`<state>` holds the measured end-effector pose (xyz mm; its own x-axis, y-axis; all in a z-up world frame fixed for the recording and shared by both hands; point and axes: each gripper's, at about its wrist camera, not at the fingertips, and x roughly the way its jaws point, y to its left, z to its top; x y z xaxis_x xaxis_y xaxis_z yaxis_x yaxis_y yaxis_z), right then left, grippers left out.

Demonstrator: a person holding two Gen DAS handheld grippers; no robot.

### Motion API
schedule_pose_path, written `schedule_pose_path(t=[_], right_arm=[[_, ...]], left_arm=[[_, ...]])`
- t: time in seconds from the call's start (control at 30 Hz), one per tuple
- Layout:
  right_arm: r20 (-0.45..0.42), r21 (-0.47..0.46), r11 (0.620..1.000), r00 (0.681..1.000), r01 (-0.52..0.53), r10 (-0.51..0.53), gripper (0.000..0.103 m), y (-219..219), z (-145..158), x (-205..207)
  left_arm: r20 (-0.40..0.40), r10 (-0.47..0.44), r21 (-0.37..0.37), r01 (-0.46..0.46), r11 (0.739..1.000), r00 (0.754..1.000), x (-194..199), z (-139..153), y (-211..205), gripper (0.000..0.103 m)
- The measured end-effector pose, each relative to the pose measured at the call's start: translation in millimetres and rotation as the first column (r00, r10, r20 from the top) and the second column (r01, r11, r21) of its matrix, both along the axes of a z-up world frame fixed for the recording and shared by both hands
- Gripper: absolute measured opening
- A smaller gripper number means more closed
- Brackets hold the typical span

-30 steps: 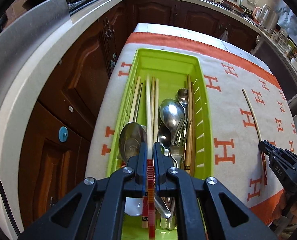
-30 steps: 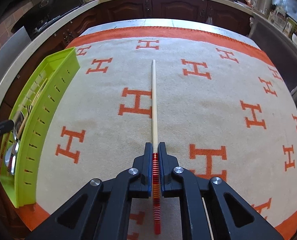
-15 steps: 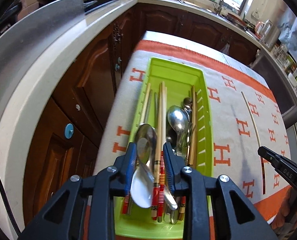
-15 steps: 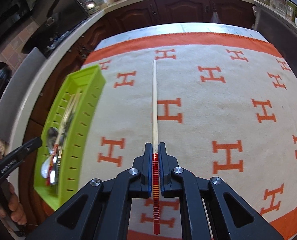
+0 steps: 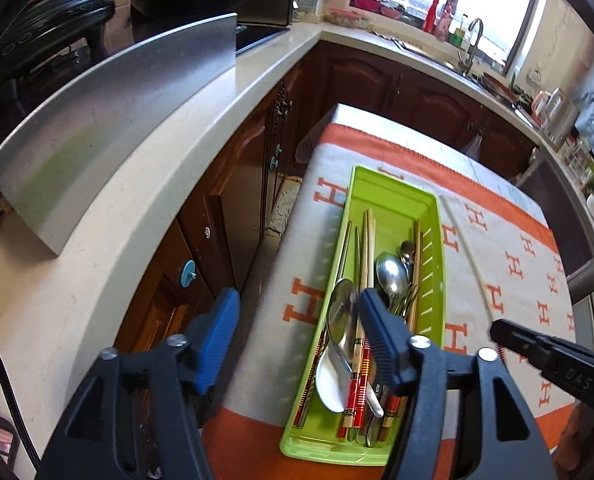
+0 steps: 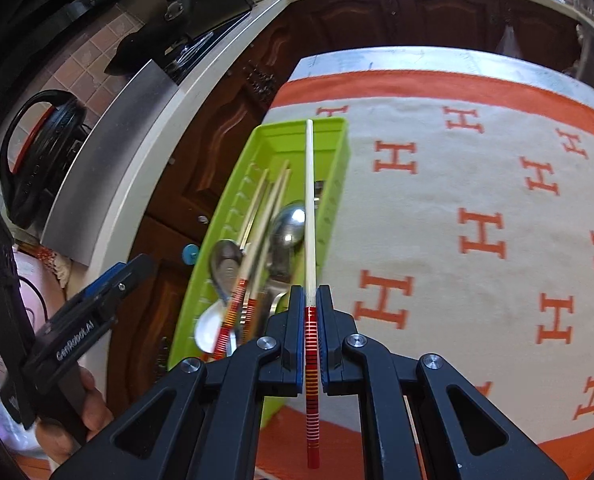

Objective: Organize utensils
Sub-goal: 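Carry the last chopstick into the green tray and open the right tool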

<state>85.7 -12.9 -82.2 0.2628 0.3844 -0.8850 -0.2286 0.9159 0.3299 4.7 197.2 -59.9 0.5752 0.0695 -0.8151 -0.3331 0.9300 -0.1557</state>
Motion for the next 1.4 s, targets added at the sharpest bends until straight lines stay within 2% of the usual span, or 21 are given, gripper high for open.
schedule_pose_path(t=[0.17, 0.43, 0.6, 1.07, 1.4], right_arm=[[-0.024, 0.025, 0.999, 0.999, 0.021, -0.020, 0.005, 24.5, -1.3, 7.9], [-0.090, 0.062, 0.996, 0.994, 0.069, -0.063, 0.009, 37.1, -12.4, 22.7], [-0.090, 0.069, 0.995, 0.994, 0.067, -0.061, 0.010, 31.2, -12.9, 20.4], [-0.037, 0.049, 0.997, 0.997, 0.063, -0.061, 0.010, -8.7, 3.8, 1.9], [0.090, -0.061, 0.998, 0.995, 0.035, -0.029, 0.010, -47.1, 26.2, -24.3]], left_arm=[[0.014, 0.010, 0.006, -0.010, 1.000, 1.000, -3.9, 5.3, 2.4, 0.071], [0.010, 0.011, -0.013, -0.010, 1.000, 1.000, -3.6, 2.4, 3.0, 0.072], [0.002, 0.002, -0.017, -0.002, 1.000, 1.000, -3.2, 1.0, -0.4, 0.072], [-0.018, -0.062, -0.001, 0.062, 0.998, 0.998, -0.9, -0.5, -28.4, 0.078], [-0.029, -0.154, 0.004, 0.154, 0.988, 0.988, -3.9, 2.2, -70.9, 0.088]])
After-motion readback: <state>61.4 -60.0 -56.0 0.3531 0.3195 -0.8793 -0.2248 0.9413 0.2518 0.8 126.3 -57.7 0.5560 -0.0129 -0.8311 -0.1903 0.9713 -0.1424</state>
